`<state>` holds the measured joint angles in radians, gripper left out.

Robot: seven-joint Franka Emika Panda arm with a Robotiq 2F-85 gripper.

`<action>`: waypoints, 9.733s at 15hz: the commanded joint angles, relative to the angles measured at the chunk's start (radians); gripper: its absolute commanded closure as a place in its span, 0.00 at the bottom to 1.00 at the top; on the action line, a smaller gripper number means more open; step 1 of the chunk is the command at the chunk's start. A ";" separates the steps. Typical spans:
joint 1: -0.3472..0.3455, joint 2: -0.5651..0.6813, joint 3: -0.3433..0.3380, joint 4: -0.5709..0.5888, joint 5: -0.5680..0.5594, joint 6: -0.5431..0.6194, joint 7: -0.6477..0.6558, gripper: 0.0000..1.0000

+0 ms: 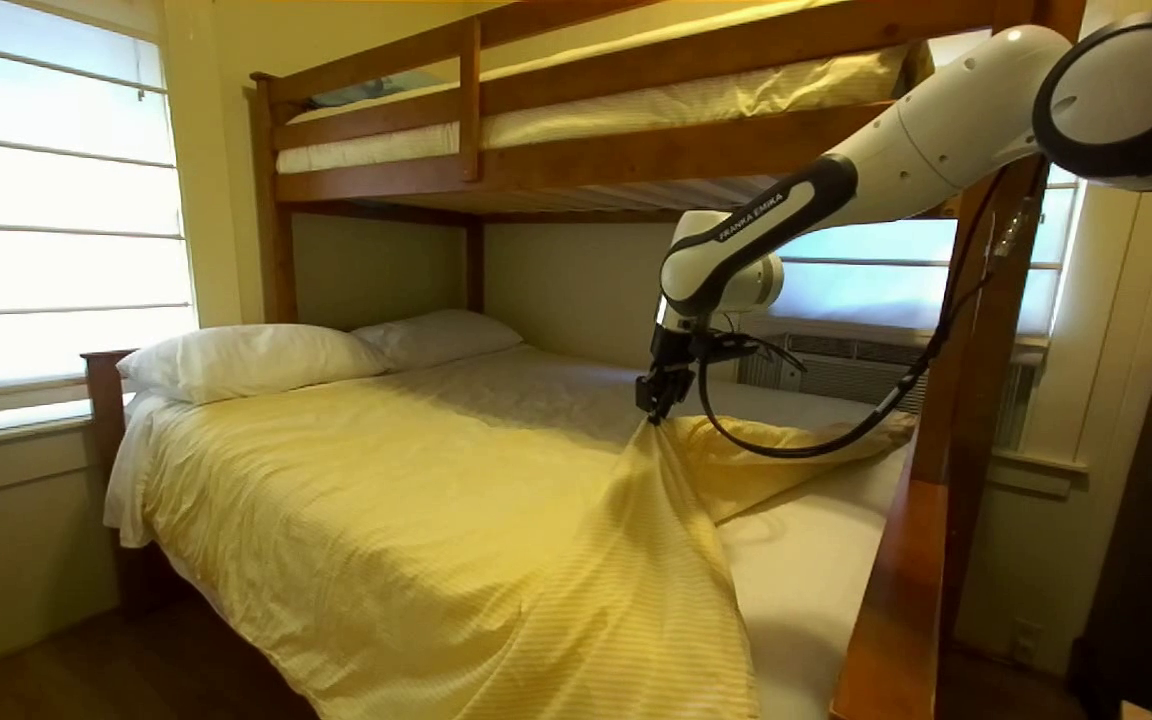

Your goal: Uncover the beddings at the foot of the bed.

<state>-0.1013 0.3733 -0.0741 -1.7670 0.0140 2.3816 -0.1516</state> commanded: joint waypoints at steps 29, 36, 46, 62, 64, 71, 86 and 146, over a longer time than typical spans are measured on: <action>-0.059 0.607 0.006 1.004 -0.043 0.117 0.161 0.29; -0.027 0.421 0.041 0.777 -0.063 -0.218 0.245 0.00; -0.026 0.127 0.051 0.360 0.048 -0.419 0.342 0.00; -0.018 -0.058 0.042 -0.021 0.146 -0.253 0.244 0.00; -0.033 -0.068 0.066 -0.075 0.225 -0.156 0.132 0.00; -0.208 -0.098 0.217 -0.289 0.651 0.033 -0.369 0.00; -0.164 0.007 0.059 -0.306 0.755 -0.098 -0.434 0.00; 0.056 0.509 0.290 0.872 0.330 -0.150 -0.266 0.21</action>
<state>-0.0449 1.0239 0.2191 -0.8118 0.3957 2.3203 -0.5370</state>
